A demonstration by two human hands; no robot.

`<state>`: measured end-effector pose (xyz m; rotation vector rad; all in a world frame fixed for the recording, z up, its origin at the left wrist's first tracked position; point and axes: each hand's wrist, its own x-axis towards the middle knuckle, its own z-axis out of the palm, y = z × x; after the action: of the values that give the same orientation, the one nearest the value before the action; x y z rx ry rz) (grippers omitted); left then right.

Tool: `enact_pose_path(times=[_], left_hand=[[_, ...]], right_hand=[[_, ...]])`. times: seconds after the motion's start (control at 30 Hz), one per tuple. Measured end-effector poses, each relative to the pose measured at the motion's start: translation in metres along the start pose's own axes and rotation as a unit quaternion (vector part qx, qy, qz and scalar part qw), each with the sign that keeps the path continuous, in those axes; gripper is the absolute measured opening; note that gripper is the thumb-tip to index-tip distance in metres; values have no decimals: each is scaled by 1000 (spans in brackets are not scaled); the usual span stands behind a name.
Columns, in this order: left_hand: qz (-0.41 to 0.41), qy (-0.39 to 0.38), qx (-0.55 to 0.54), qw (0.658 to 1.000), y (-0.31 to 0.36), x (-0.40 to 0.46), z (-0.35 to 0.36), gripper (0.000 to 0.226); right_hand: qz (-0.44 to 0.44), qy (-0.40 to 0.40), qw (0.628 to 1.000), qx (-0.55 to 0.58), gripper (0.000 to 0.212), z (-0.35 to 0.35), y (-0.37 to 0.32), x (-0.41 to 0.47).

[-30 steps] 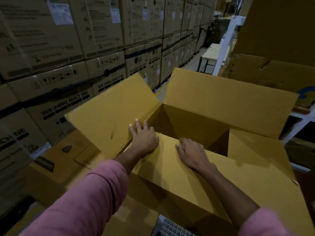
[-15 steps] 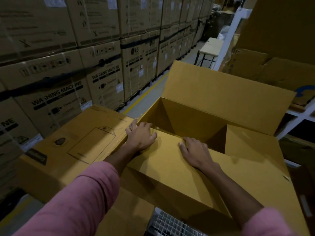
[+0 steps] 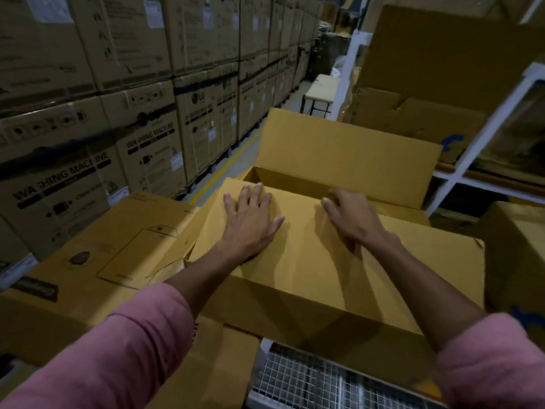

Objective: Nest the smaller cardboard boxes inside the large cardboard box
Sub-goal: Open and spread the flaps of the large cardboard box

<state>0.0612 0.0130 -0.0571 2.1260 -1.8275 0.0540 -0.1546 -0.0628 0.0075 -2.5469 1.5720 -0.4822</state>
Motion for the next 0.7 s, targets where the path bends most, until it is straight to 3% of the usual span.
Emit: enact_pose_path(times=[0.13, 0.23, 0.33, 0.4, 0.5, 0.6, 0.7], left_hand=[[64, 110, 34, 991, 43, 8, -56, 57], [81, 122, 11, 989, 72, 0, -96, 39], [71, 8, 55, 996, 95, -5, -130, 28], [69, -108, 85, 988, 103, -7, -141, 22], [66, -211, 78, 972, 106, -13, -142, 10], [37, -293, 28, 955, 116, -33, -140, 35], [39, -352, 14, 935, 124, -58, -127, 40]], right_hand=[[-36, 19, 999, 26, 35, -63, -14, -7], [-62, -95, 994, -11, 30, -93, -23, -13], [-55, -233, 971, -1, 21, -112, -29, -22], [-48, -293, 954, 26, 23, -121, -30, -32], [-42, -365, 929, 29, 33, -123, -31, -54], [-58, -379, 924, -9, 40, -108, -29, -74], [-76, -377, 923, -9, 44, -83, -19, -96]])
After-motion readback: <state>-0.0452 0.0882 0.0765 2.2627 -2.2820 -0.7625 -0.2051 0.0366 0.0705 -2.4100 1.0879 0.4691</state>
